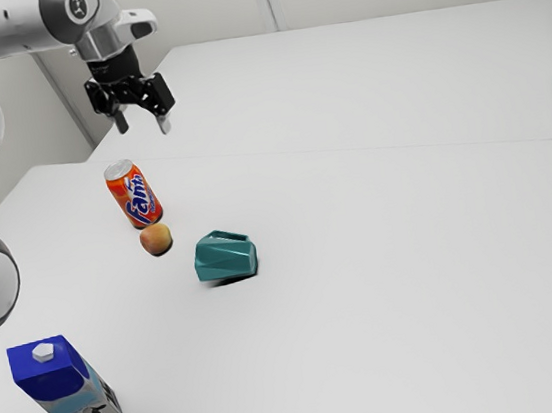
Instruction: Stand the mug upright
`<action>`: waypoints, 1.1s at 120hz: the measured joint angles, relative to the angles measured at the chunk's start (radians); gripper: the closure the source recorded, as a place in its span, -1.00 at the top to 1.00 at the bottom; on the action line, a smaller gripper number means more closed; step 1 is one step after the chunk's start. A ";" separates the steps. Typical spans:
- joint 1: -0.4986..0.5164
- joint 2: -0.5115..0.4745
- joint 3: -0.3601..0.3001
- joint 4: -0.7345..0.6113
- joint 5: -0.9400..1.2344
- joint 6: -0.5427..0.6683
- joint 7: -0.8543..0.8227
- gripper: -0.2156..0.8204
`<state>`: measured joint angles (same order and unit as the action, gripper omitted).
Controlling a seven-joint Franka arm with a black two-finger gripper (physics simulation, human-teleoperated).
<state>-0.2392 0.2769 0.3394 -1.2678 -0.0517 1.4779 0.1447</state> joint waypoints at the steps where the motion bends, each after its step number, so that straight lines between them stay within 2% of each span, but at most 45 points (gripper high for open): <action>1: 0.000 0.000 0.000 0.000 0.000 0.000 0.000 0.58; 28: 0.004 -0.014 0.002 -0.022 -0.003 -0.022 -0.008 0.58; 44: -0.005 -0.084 -0.006 -0.172 -0.008 -0.003 -0.011 0.58; 79: -0.013 -0.149 -0.010 -0.439 -0.026 0.173 -0.009 0.58; 132: -0.001 -0.152 -0.005 -0.654 -0.127 0.489 0.057 0.58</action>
<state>-0.2400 0.1250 0.3344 -1.9216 -0.1790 1.9665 0.2017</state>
